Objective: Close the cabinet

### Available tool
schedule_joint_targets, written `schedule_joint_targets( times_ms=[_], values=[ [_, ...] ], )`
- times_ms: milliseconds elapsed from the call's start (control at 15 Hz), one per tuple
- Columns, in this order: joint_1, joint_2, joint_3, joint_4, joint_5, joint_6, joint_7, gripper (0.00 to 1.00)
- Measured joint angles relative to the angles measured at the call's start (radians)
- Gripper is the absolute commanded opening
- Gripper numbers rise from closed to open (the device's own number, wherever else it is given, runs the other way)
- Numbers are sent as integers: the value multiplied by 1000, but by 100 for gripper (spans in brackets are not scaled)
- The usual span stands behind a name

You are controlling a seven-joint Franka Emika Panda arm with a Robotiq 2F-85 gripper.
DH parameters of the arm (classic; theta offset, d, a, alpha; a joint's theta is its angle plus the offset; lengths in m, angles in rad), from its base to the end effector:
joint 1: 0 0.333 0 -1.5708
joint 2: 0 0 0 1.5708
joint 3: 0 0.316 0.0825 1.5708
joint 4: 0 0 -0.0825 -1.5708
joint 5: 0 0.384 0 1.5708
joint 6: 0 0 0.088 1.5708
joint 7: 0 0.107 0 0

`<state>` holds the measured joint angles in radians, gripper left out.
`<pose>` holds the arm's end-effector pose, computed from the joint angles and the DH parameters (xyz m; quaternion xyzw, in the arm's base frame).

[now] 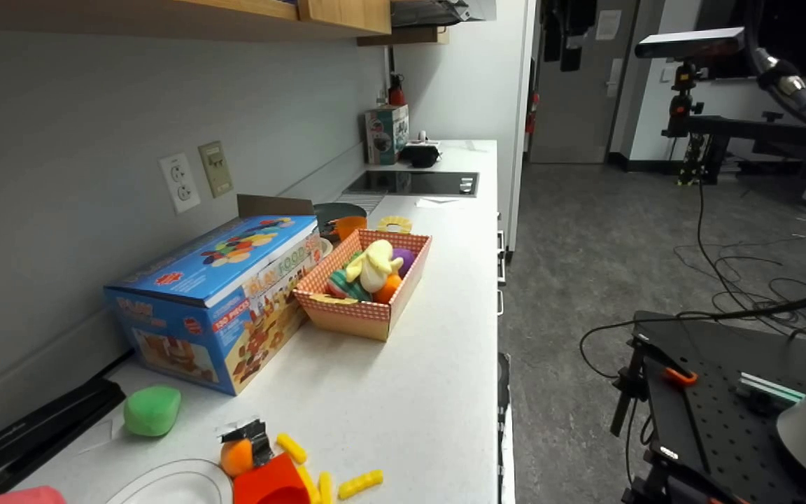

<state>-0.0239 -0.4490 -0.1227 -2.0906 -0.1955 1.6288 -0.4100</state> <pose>0.4053 -0.0891 0.5998 0.9871 0.1435 -0.0264 0.0662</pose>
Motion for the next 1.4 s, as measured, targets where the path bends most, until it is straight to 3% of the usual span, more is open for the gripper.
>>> schedule_joint_targets(
  times_ms=[267, 800, 1067, 1400],
  values=[
    [22, 115, 21, 152, 5, -65, -3, 100],
    [22, 118, 29, 147, -1, -66, 11, 100],
    [29, 24, 82, 67, 14, -65, 68, 100],
    [69, -212, 112, -34, 85, -130, 92, 100]
  ],
)
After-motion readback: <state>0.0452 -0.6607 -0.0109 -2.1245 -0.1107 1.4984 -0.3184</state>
